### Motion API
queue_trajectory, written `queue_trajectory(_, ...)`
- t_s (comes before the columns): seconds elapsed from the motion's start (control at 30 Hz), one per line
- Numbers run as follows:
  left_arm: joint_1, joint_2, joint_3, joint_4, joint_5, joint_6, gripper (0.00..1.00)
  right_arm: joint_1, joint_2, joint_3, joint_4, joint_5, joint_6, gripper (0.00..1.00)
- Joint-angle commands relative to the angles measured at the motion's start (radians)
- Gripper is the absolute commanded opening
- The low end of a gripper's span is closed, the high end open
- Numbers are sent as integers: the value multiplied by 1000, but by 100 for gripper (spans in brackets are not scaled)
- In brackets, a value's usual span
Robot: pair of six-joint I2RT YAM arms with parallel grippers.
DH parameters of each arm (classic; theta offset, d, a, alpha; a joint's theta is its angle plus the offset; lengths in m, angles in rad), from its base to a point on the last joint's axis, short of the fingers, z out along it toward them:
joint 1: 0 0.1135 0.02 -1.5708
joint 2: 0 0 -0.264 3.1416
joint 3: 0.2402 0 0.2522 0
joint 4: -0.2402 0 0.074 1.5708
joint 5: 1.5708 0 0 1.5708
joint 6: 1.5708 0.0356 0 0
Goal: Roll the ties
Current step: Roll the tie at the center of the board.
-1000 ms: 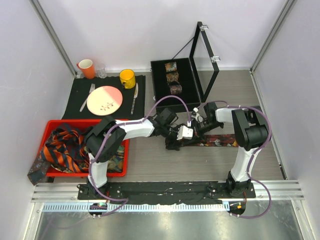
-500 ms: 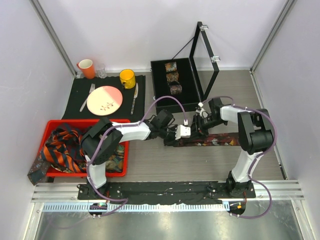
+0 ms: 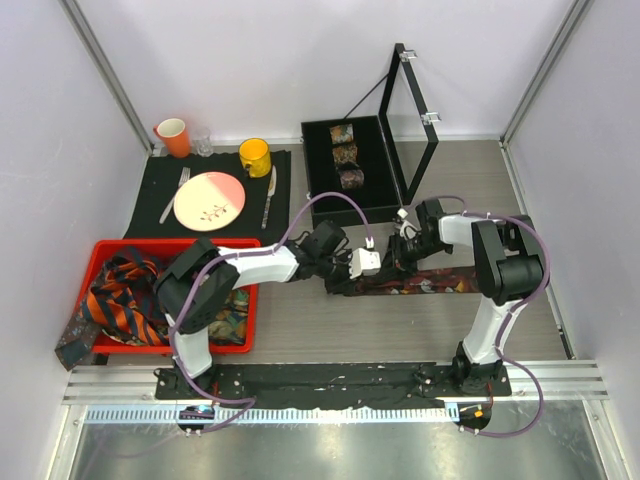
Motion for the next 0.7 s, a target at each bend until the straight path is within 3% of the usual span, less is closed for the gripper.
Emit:
queue_trajectory(0.0, 5, -77, 2, -17, -57, -83, 6, 8, 48, -16, 5, 182, -70, 21)
queue_trajectory(0.2, 3, -21, 29, -118, -104, -19, 16, 9, 45, 17, -1, 179, -92, 22)
queue_trajectory(0.37, 2, 59, 55, -204, -103, 25, 27, 8, -39, 26, -18, 81, -97, 36)
queue_trajectory(0.53, 1, 73, 48, -218, -93, 42, 28, 13, -118, 8, -11, -89, -35, 47)
queue_trajectory(0.67, 1, 82, 45, -218, -96, 41, 29, 48, -139, -31, 58, -163, 3, 48)
